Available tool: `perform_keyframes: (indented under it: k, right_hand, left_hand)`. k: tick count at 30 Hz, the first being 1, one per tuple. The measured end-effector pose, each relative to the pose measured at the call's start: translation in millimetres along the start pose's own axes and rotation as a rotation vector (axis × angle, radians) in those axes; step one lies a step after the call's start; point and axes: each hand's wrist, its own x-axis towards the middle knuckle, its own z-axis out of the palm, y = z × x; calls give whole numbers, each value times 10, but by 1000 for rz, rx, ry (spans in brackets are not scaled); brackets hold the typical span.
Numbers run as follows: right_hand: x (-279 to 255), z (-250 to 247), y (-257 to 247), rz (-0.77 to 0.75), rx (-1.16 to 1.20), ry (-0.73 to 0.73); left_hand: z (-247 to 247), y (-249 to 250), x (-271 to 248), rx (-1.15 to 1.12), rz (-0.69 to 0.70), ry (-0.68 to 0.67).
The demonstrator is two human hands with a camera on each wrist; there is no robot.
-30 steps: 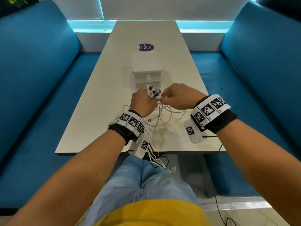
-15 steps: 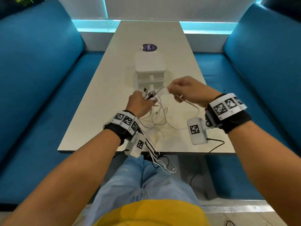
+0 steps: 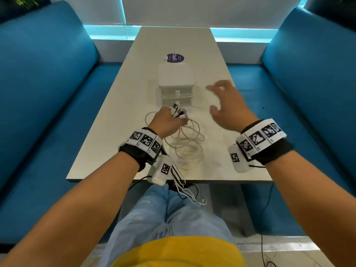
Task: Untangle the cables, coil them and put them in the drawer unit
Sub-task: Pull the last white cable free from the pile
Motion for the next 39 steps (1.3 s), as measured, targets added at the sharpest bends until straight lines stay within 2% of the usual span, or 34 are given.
perform_keyframes:
  k: [1,3,5,8,10,15,21,26,29,32,36,39]
  right_hand:
    - [-10,42,-97,-64,-17,-94]
    - [-9,122,-188,-67,16,-302]
    - [-1,184,-198,-43,88,-375]
    - [6,251,-175,-102,151,-340]
    - [18,239,-154,-81,288,-299]
    - [60,-106,-19,75,583,35]
    - [41,-232,190,88,540,190]
    - [-179,-232,594,319,627,269]
    - [-507,-219,942,495,780,305]
    - [-916,-203,1204,632,921,311]
    - [-1498,-62,1497,796,849,248]
    - [-1932,195,1701,977,736,176]
  left_hand:
    - [8,17,-3,1,9,1]
    - [10,46,-8,-27,9,9]
    - [-8,53,-15,-70,-2,11]
    - [-32,44,-15,-110,-14,-9]
    - [-50,19,1,-79,-35,3]
    - [-106,-132,41,56,-91,77]
    - [-23,-17,80,-35,-70,131]
    - [-46,34,42,-195,-44,89]
    - [-95,79,-29,-307,-23,7]
    - [-81,173,-117,-305,48,-109]
    - [91,334,-179,-264,106,-202]
    - [303,500,-266,-269,147,-258]
